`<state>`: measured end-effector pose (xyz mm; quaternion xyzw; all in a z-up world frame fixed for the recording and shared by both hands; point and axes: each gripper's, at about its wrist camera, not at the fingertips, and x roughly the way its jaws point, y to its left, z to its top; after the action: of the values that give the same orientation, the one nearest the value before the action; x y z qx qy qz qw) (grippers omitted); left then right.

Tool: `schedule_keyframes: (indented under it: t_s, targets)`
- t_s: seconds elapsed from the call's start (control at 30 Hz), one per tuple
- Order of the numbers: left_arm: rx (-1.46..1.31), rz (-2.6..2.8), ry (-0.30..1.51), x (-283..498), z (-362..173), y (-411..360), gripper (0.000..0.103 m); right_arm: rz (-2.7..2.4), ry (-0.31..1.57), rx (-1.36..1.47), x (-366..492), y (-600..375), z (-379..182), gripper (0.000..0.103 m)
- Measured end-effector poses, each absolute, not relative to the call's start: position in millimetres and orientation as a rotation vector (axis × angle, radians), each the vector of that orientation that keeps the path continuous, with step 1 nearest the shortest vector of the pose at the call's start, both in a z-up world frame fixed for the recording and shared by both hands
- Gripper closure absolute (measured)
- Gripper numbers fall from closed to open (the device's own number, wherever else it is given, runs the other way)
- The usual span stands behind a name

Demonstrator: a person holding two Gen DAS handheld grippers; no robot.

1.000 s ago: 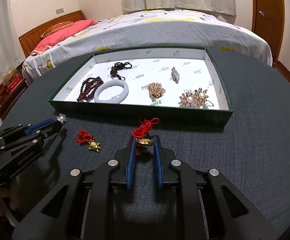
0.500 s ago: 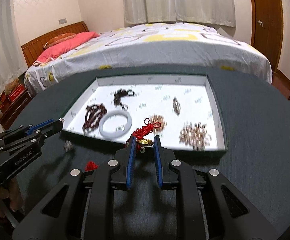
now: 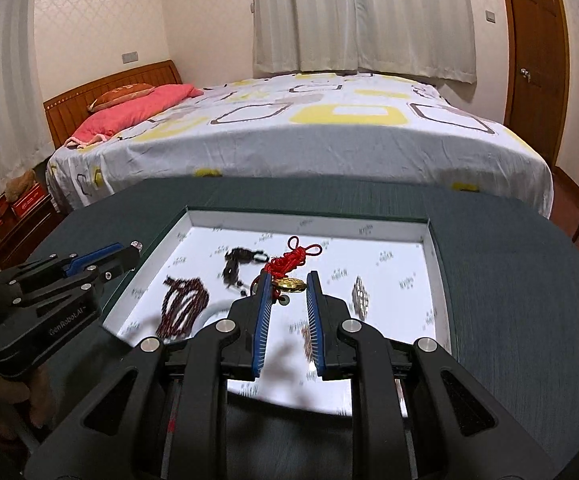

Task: Organize jewelry
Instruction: 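Carry the tassel pendant and pearl flower brooch over the box with both tools, then lower both held pieces into the box and open both tools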

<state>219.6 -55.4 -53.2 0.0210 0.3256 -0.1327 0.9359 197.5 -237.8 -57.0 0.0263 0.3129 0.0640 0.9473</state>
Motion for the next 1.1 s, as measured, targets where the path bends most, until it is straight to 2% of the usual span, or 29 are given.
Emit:
schedule_keyframes:
  t_s: [0.57,1.1]
  targets:
    - [0.08,-0.261,0.73,287,-78,-70,0.083,0.087,0.701,0.037,262,-241,-91,0.085]
    - [0.113,-0.236,0.857,321,-100,-77,0.083,0.069,0.792,0.026,287,-236,-119,0.085]
